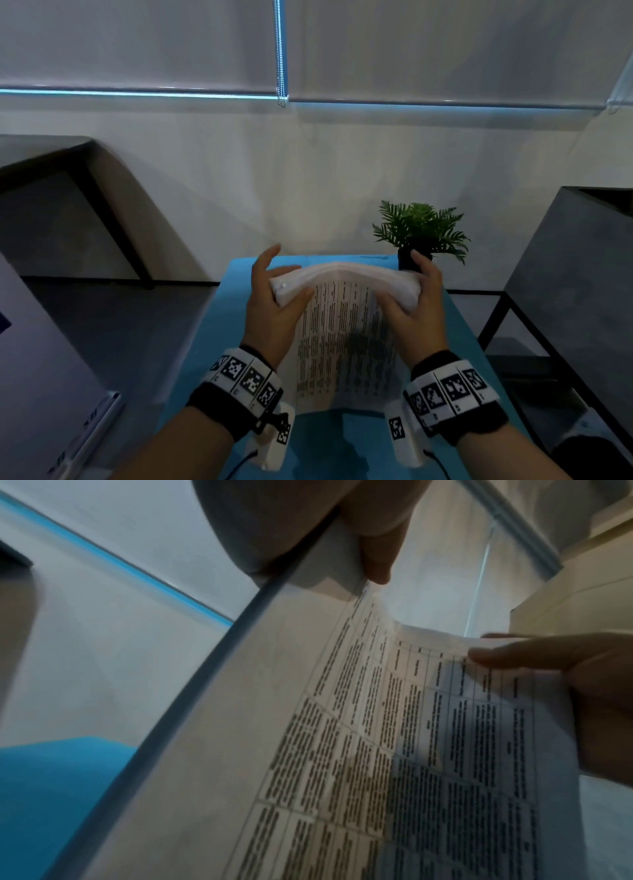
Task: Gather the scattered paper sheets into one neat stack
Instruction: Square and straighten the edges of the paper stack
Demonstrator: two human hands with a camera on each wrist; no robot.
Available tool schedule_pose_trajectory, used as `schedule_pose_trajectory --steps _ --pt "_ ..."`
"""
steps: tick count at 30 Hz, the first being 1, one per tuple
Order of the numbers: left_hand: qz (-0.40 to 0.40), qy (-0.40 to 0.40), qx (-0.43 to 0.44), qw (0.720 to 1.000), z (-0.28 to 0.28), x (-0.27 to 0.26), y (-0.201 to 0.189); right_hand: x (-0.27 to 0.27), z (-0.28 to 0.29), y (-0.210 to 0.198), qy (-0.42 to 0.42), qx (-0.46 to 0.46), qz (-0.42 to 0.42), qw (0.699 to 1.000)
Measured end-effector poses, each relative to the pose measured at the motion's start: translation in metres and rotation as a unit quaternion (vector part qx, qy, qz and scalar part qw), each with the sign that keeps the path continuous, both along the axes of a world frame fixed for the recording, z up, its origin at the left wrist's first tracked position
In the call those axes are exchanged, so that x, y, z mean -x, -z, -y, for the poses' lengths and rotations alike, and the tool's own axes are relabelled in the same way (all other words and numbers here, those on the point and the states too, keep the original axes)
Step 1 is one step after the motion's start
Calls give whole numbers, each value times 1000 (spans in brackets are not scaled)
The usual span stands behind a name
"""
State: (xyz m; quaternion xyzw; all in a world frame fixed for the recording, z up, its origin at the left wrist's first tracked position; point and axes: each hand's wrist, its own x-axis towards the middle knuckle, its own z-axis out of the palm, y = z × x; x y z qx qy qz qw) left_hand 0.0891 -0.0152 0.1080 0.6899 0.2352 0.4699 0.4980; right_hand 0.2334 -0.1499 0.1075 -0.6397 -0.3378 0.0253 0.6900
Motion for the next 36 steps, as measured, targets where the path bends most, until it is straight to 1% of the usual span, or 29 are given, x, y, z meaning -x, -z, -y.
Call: schedule_pose_trajectory --steps 3,4,8,11,12,15,16,19,21,22,24,25,26,27,28,29,30,31,32,34,36 --pt "-26 -20 -85 996 -3 0 -3 -2 -2 -7 32 51 129 990" --pt "-31 -23 -92 995 -4 -1 -3 -4 -2 -7 40 56 147 987" --pt "-12 -17 -67 998 -5 -2 -3 -6 -3 -9 36 36 108 993" --pt "-22 -14 -108 994 -3 -2 -4 -6 -3 -7 49 48 149 986" --pt "-23 -11 -112 993 -3 -2 -4 -7 -3 -7 51 50 144 987" --pt "-25 -15 -95 995 -5 0 -4 -8 -1 -8 51 49 94 993" --pt "-27 -13 -89 996 -6 1 -4 -8 1 -10 53 62 101 991" --pt "-44 -9 -89 995 -8 4 -4 -9 6 -15 68 125 175 974" --pt "-35 9 -51 998 -7 7 -2 -10 9 -17 73 132 185 971" --pt "-20 27 -13 999 -7 8 0 -10 11 -17 71 127 165 975" --pt "-8 64 79 995 -9 10 7 -10 15 -17 44 112 83 989" --pt "-11 80 118 990 -9 10 10 -8 17 -18 24 114 47 992" --pt "-14 94 151 984 -9 10 13 -6 20 -17 17 131 30 991" --pt "-16 106 173 979 -9 10 15 -5 22 -17 35 170 48 984" --pt "-15 114 186 976 -9 10 16 -2 25 -17 76 219 103 967" --pt "-12 120 191 974 -9 11 17 3 26 -19 124 269 183 938" --pt "-8 128 192 973 -9 12 17 9 26 -22 166 306 270 898" --pt "-5 136 191 972 -9 13 17 16 25 -24 186 328 339 862" --pt "-3 143 189 971 -9 14 17 23 23 -29 180 344 381 839" --pt "1 149 187 971 -9 17 18 35 14 -35 129 398 415 808" --pt "4 150 181 972 -9 18 19 41 6 -35 93 435 409 797"
